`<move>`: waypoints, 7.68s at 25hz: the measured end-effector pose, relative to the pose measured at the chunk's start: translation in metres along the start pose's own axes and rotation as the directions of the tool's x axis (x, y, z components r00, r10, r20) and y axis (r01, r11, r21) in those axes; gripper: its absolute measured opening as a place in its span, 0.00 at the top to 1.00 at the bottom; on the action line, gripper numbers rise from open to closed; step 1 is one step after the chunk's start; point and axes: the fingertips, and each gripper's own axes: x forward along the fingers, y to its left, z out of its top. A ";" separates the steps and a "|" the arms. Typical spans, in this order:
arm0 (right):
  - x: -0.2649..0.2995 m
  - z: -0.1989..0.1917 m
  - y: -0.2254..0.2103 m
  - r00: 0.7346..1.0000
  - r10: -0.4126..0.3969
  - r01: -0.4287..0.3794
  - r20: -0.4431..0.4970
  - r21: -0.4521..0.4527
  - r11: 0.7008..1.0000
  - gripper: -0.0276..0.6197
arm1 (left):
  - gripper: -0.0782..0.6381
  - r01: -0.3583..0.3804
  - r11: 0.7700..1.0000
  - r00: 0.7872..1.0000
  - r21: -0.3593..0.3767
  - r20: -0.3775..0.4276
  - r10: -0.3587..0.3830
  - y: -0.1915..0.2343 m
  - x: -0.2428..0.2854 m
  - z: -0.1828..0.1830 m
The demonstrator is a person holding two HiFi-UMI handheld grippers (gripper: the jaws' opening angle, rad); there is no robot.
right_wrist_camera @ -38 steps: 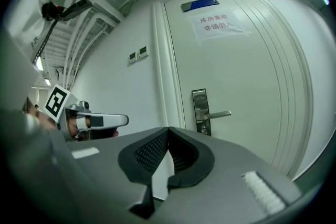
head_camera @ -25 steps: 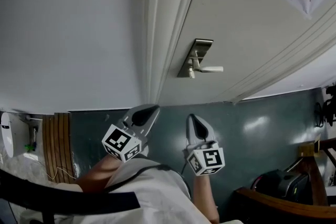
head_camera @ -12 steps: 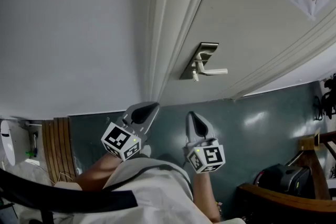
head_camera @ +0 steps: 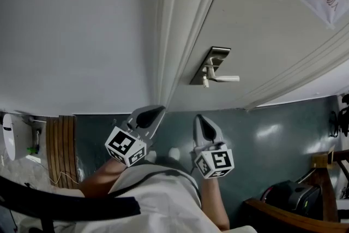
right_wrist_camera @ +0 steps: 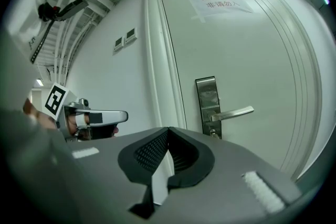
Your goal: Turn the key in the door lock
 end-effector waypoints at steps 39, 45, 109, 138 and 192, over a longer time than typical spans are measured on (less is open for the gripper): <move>0.108 -0.067 -0.146 0.985 0.156 -0.155 0.070 0.751 0.642 0.65 | 0.89 -0.155 0.988 0.987 0.020 -0.043 0.155 -0.013 0.058 -0.008; 0.125 -0.060 -0.155 0.969 0.187 -0.238 0.158 0.790 0.564 0.65 | 0.89 -0.185 0.983 0.982 0.018 -0.043 0.185 -0.013 0.053 -0.011; 0.139 -0.064 -0.139 0.936 -0.231 0.124 -0.267 -0.363 0.923 0.86 | 0.89 -0.171 0.985 0.985 0.032 0.009 0.170 -0.001 0.009 0.000; 0.140 -0.075 -0.132 0.913 -0.279 -0.197 -0.298 -0.920 0.339 0.86 | 0.89 -0.144 0.988 0.990 0.047 0.019 0.143 -0.020 0.012 0.002; 0.010 -0.001 -0.056 1.000 0.005 -0.007 -0.017 -0.115 0.993 0.94 | 0.89 -0.024 0.999 1.000 0.041 0.003 0.024 -0.040 0.054 0.001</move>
